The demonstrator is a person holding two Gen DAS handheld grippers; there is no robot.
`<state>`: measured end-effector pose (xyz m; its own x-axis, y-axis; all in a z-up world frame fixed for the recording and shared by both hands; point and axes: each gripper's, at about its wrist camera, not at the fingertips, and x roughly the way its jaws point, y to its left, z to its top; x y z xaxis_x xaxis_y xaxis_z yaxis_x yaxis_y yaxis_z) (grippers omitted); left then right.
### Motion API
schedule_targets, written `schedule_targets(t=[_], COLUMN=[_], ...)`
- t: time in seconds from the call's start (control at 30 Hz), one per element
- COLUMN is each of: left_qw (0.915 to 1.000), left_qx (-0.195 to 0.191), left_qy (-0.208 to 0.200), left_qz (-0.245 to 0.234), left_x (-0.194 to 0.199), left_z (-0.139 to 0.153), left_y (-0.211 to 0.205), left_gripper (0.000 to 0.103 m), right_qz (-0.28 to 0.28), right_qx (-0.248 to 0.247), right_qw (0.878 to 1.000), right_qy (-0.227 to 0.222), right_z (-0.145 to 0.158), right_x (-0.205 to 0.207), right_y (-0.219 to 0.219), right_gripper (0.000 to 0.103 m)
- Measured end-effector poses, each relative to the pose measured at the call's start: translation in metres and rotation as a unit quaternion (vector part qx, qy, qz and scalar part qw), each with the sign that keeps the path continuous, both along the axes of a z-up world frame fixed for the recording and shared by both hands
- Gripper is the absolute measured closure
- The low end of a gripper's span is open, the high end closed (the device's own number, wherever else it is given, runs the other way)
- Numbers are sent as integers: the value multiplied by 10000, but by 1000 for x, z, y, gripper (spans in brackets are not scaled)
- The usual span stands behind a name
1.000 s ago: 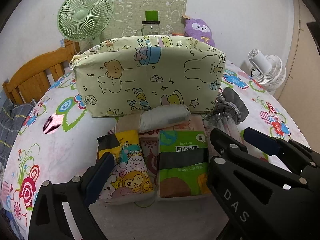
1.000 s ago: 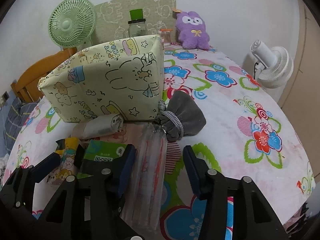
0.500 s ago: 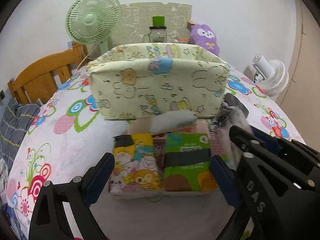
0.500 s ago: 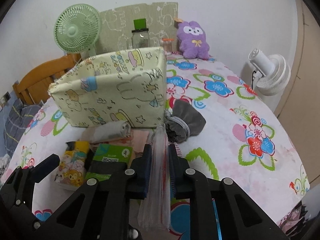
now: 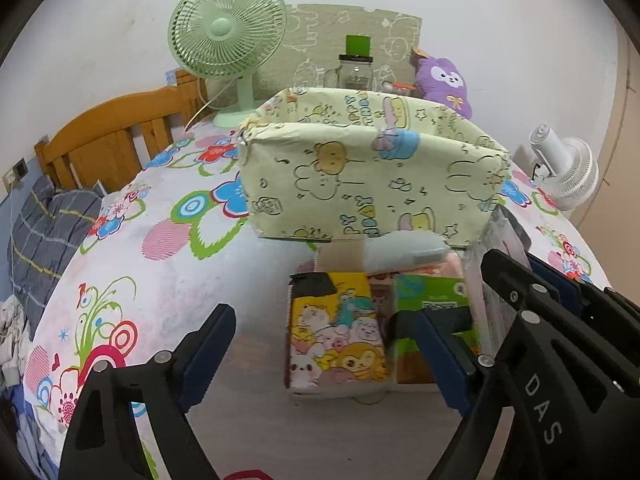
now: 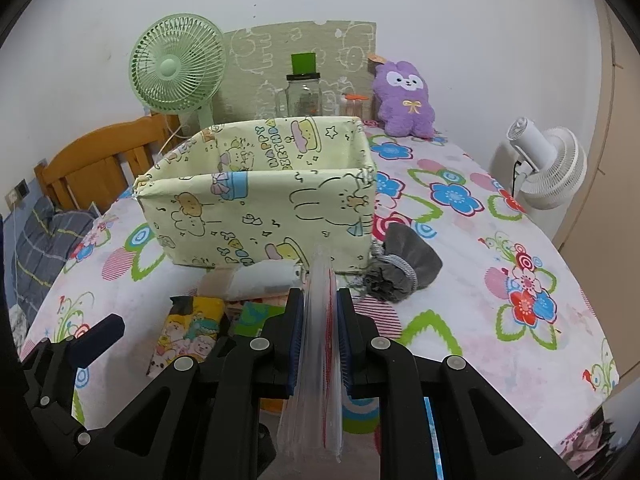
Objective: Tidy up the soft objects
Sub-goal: 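Grasp the clear plastic bag with the right gripper, then grasp the brown-and-white carton with the left gripper while the right gripper holds the clear bag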
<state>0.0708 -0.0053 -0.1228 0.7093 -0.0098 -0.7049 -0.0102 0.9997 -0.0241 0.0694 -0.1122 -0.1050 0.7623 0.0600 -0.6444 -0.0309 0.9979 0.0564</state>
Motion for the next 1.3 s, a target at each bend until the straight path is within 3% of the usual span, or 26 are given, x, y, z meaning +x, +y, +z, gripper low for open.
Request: schedule_targets(t=[0.63, 0.73, 0.8, 0.83, 0.9, 1.07, 1.3], left_qw=[9990, 9987, 9987, 9987, 9986, 9987, 9992], left_qx=[-300, -351, -336, -324, -346, -325, -272], left_qy=[319, 368, 377, 379, 377, 367, 291], left_qz=[-56, -92, -71, -81, -103, -115, -98], left_x=[18, 19, 20, 20, 19, 17, 8], left_z=[-18, -20, -20, -20, -20, -18, -11], left_y=[11, 11, 10, 9, 8, 5, 0], left_gripper=[17, 30, 48, 51, 66, 78, 81], right_qz=[-16, -23, -24, -29, -26, -21, -5], right_qx=[-120, -119, -110, -115, -87, -21, 43], right_qw=[9998, 9998, 9998, 9998, 9998, 9998, 9999], right_qy=[181, 180, 184, 183, 181, 172, 96], right_z=[-12, -13, -13, -13, -13, -12, -7], right_x=[18, 18, 17, 17, 17, 14, 6], right_y=[13, 12, 10, 10, 9, 7, 2], right_gripper=[84, 84, 84, 84, 84, 84, 84])
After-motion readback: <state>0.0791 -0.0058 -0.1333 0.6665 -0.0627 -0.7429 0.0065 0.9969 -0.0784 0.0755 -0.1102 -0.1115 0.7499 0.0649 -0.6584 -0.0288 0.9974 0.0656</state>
